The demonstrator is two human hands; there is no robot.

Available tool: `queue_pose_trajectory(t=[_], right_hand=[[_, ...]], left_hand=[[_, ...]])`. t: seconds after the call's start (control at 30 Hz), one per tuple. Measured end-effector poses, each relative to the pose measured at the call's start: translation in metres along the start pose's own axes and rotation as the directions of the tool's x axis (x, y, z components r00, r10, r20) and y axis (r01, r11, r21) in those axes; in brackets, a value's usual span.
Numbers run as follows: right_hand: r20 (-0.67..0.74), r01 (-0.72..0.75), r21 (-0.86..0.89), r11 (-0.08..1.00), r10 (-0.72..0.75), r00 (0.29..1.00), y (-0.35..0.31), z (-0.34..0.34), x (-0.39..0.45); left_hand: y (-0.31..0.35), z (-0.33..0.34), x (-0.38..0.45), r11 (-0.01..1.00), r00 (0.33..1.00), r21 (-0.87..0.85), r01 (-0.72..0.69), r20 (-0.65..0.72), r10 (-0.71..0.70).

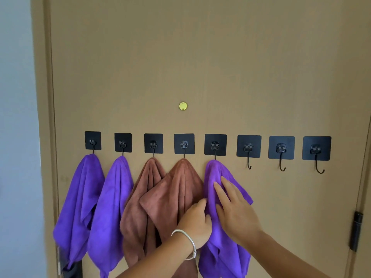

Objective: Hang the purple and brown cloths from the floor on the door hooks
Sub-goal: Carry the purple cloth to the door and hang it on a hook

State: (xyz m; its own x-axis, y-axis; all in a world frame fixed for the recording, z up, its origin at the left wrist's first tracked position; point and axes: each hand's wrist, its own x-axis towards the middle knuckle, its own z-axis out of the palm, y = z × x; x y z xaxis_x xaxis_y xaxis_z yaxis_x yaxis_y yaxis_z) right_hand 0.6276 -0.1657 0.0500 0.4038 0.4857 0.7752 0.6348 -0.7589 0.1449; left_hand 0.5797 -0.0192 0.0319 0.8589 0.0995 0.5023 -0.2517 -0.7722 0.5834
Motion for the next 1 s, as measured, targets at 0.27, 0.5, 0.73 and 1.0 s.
queue_pose_trajectory(t=[0.27, 0.5, 0.73, 1.0], right_hand=[[-0.119, 0.145, 0.234, 0.961, -0.120, 0.986, -0.036, -0.010, 0.017], [0.076, 0.034, 0.287, 0.957, -0.058, 0.995, -0.068, 0.005, 0.028], [0.173, -0.089, 0.330, 0.940, 0.033, 0.984, -0.049, 0.015, 0.019], [0.147, -0.060, 0.273, 0.960, 0.020, 0.989, -0.054, -0.004, 0.001]], left_hand=[[-0.037, -0.076, -0.005, 0.991, 0.865, 0.127, 0.027, -0.499, 0.041], [-0.038, -0.049, -0.002, 0.987, 0.945, -0.136, 0.087, -0.304, -0.125], [-0.032, -0.048, -0.006, 0.944, 0.965, -0.300, 0.140, -0.171, -0.198], [-0.037, -0.062, -0.023, 0.917, 0.972, 0.331, 0.224, -0.148, -0.184]])
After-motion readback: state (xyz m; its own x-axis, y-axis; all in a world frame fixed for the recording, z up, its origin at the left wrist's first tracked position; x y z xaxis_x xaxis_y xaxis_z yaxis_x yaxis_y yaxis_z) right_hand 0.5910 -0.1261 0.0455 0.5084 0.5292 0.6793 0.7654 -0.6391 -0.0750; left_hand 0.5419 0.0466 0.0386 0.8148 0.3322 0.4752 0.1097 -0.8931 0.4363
